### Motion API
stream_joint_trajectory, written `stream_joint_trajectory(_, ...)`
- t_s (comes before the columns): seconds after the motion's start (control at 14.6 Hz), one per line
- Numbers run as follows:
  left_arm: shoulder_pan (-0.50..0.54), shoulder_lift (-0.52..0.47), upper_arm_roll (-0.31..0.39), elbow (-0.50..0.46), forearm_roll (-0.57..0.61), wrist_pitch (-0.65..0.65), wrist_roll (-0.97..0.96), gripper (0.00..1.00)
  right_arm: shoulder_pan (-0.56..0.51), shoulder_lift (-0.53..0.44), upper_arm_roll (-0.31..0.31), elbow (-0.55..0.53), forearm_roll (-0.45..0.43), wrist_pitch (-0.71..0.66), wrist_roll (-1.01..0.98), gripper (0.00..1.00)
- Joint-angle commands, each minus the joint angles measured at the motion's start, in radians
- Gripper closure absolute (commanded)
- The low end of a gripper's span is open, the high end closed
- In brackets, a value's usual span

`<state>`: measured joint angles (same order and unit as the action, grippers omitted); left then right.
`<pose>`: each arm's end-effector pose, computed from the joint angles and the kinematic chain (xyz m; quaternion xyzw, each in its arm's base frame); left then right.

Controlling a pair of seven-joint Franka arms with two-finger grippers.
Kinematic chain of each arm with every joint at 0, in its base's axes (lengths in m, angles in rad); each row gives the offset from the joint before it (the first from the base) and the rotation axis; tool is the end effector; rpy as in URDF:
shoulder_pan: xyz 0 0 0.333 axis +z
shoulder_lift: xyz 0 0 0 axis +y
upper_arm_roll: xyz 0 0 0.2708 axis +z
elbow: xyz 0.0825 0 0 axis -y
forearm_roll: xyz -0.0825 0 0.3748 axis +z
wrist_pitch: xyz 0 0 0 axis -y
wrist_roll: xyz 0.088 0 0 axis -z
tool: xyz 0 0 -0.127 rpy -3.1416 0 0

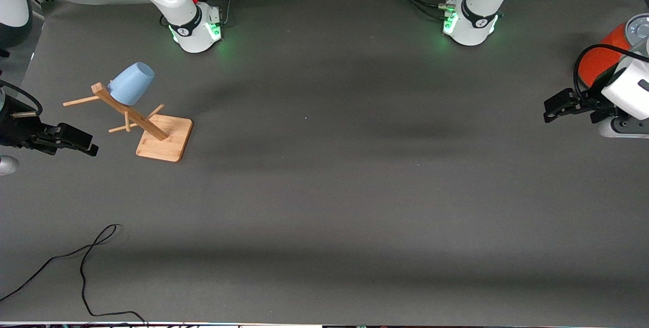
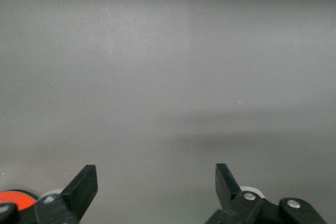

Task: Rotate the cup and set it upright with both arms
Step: 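Reach the right gripper to the blue cup on the wooden stand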

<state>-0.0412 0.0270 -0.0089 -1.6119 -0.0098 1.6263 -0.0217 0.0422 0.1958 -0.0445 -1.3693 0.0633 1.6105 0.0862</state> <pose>0.5550 -0.0290 0.5302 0.9999 -0.0139 -0.0065 0.0048 0.6016 0.0088 0.5446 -0.9984 0.0442 -0.0216 0.0283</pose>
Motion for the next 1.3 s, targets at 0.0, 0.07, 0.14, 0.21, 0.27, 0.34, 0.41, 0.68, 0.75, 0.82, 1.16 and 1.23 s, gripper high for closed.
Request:
stream_joint_trajectory(0.0,0.003,0.002,-0.005,0.021,0.011,-0.019,0.011,0.00,-0.004,-0.013,0.003,0.003,-0.017,-0.032,-0.023,0.00)
stream_joint_trajectory(0.07,0.003,0.002,-0.003,0.021,0.011,-0.019,0.011,0.00,-0.004,-0.013,0.005,0.004,-0.017,-0.038,-0.023,0.00)
stream_joint_trajectory(0.14,0.003,0.002,-0.003,0.021,0.011,-0.019,0.011,0.00,-0.004,-0.013,0.005,0.004,-0.017,-0.038,-0.023,0.00)
stream_joint_trajectory(0.21,0.003,0.002,-0.005,0.021,0.011,-0.020,0.011,0.00,-0.004,-0.015,0.005,0.004,-0.017,-0.046,-0.025,0.00)
stream_joint_trajectory(0.27,0.003,0.002,-0.005,0.021,0.011,-0.020,0.013,0.00,-0.002,-0.018,0.005,-0.002,-0.017,-0.053,-0.016,0.00)
stream_joint_trajectory(0.34,0.003,0.001,-0.003,0.021,0.011,-0.020,0.013,0.00,-0.001,-0.028,0.005,-0.023,-0.016,-0.070,0.006,0.00)
stream_joint_trajectory(0.41,0.003,-0.002,-0.005,0.021,0.011,-0.020,0.013,0.00,-0.001,-0.048,0.005,-0.062,-0.005,-0.073,0.062,0.00)
stream_joint_trajectory(0.68,0.001,-0.004,-0.005,0.021,0.013,-0.020,0.016,0.00,0.007,-0.231,0.006,-0.337,0.030,-0.029,0.390,0.00)
stream_joint_trajectory(0.75,0.001,-0.004,-0.005,0.020,0.013,-0.020,0.029,0.00,0.005,-0.281,0.006,-0.412,0.035,-0.008,0.485,0.00)
stream_joint_trajectory(0.82,0.003,-0.006,-0.003,0.020,0.013,-0.020,0.058,0.00,0.005,-0.333,0.003,-0.485,0.049,0.015,0.551,0.00)
stream_joint_trajectory(1.16,0.003,-0.004,-0.003,0.021,0.011,-0.020,0.060,0.00,-0.002,-0.524,-0.017,-0.775,0.134,0.094,0.782,0.00)
stream_joint_trajectory(1.23,0.003,-0.004,-0.005,0.021,0.011,-0.020,0.060,0.00,-0.002,-0.539,-0.024,-0.809,0.141,0.094,0.809,0.00)
